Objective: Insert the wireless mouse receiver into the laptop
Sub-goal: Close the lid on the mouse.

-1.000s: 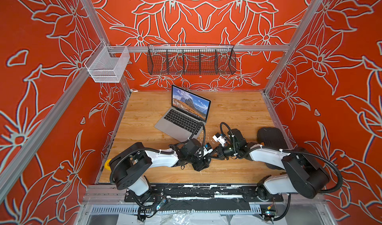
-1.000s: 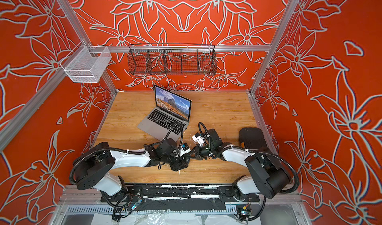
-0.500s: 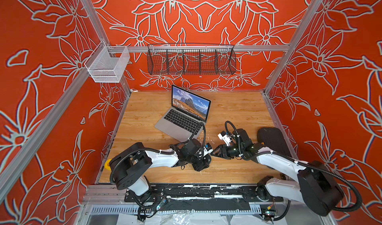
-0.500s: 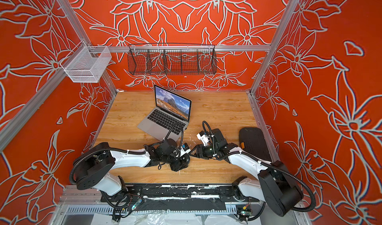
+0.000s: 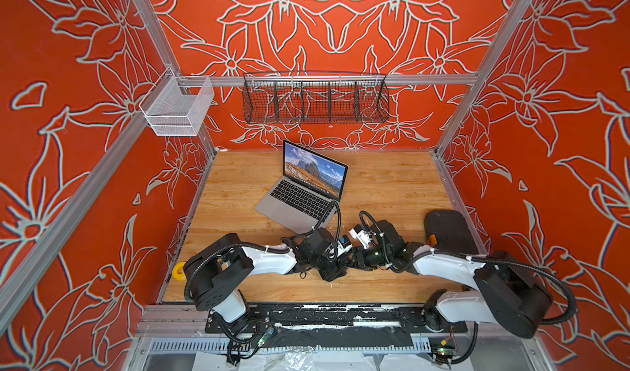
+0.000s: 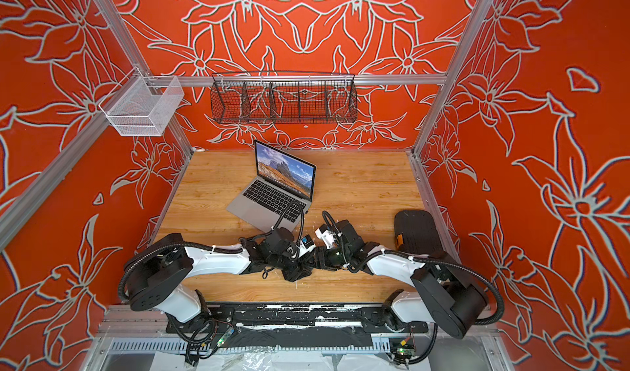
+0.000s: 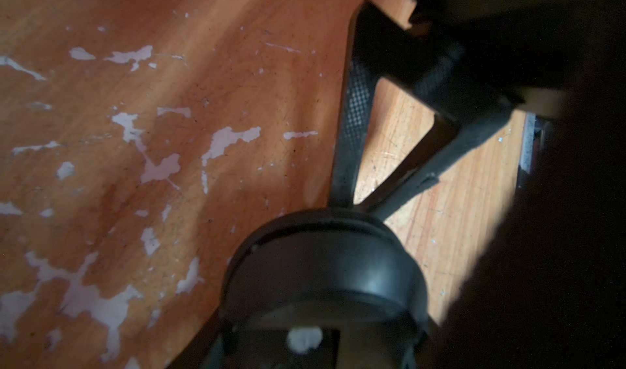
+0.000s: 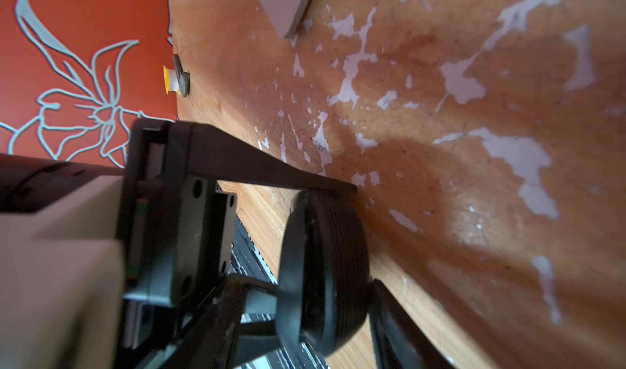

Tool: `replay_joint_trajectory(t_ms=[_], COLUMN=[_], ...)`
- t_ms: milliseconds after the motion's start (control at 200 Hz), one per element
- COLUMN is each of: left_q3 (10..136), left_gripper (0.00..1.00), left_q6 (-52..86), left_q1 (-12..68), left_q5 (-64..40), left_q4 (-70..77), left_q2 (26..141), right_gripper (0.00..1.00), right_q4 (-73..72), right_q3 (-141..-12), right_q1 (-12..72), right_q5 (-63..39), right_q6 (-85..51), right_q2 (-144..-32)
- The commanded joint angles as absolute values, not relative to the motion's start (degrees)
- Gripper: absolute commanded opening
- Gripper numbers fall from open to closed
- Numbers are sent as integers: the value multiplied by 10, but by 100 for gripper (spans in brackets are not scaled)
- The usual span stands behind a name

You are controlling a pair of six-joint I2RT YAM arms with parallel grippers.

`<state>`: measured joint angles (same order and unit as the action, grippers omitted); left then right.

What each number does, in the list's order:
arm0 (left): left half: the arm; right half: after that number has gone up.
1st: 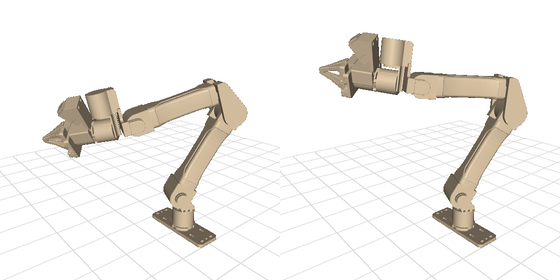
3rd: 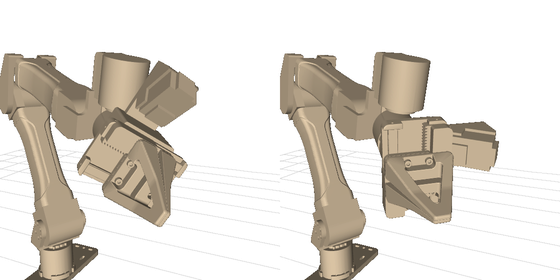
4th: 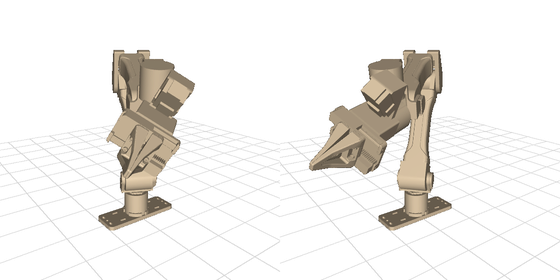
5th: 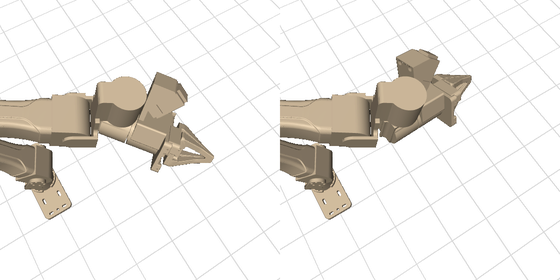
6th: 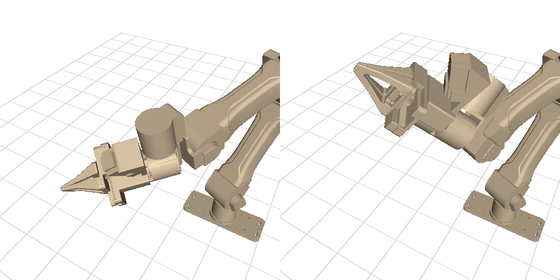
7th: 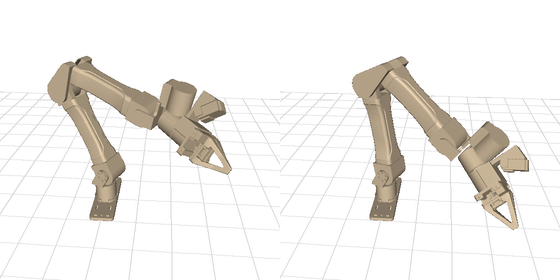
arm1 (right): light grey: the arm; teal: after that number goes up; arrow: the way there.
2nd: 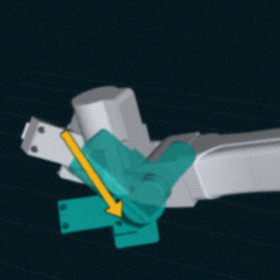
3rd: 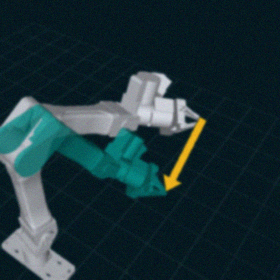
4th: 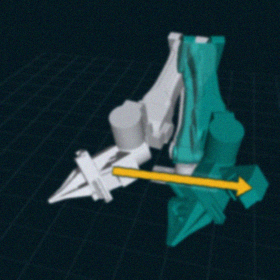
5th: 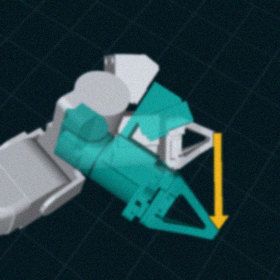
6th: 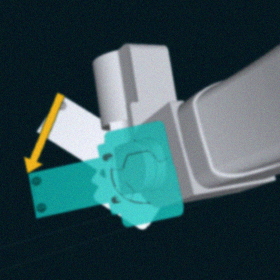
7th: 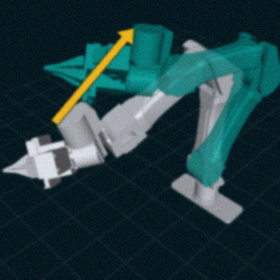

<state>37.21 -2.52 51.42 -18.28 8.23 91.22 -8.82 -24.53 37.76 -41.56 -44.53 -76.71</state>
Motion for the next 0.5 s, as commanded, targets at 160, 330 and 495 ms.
replay_joint_trajectory(t_ms=[160,330,495], left_q3=[357,356,358], left_gripper=[23,24,24], left_q6=[-29,-29,-29], left_q1=[520,519,520], left_q5=[-173,-174,-175], left_q4=[-1,-1,-3], left_q2=[947,946,948], right_gripper=[42,36,35], right_q4=[-61,-53,-61], right_q3=[-243,-240,-239], right_q1=[388,377,376], right_q5=[-357,-342,-349], right_q6=[-431,-435,-436], right_q2=[-780,-769,-781])
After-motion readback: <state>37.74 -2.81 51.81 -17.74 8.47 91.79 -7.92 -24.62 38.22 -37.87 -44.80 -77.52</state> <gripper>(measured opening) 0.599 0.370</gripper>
